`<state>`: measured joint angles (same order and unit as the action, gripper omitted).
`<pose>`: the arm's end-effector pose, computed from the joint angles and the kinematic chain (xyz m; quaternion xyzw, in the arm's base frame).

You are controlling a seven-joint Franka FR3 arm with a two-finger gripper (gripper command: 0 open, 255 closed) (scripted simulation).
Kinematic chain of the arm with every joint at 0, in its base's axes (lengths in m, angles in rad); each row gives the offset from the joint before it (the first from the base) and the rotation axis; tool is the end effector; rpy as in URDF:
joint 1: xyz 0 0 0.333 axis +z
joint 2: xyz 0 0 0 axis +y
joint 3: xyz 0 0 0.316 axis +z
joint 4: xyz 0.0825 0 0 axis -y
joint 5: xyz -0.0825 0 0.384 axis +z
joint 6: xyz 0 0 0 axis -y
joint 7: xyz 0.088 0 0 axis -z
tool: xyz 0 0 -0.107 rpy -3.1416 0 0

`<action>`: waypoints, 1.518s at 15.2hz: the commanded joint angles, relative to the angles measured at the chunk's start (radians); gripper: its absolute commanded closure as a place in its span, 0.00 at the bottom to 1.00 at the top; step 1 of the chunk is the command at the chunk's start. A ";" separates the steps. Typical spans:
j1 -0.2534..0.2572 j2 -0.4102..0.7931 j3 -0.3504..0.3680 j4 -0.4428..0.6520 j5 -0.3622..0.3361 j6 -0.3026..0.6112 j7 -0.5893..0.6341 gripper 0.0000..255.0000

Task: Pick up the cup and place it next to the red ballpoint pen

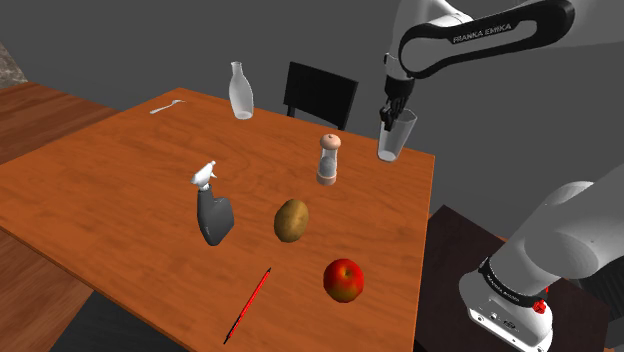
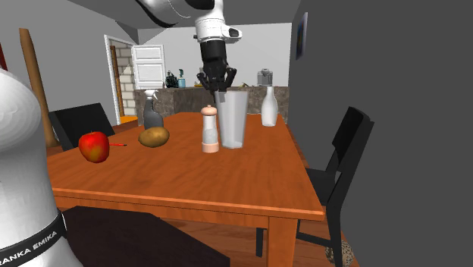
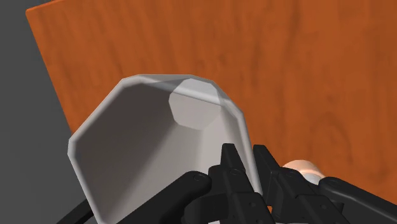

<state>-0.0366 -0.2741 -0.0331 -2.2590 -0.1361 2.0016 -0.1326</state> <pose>0.4669 -0.0415 0.4754 0.9965 0.0598 0.0026 0.0581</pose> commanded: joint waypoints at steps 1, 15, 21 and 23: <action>0.001 -0.009 0.001 0.021 0.002 -0.030 -0.003 1.00; 0.003 -0.027 0.005 0.193 0.010 -0.218 -0.023 1.00; 0.003 -0.021 0.006 0.278 0.012 -0.298 -0.031 1.00; 0.003 -0.018 0.007 0.309 0.013 -0.325 -0.034 1.00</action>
<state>-0.0337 -0.2924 -0.0273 -1.9618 -0.1235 1.6876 -0.1667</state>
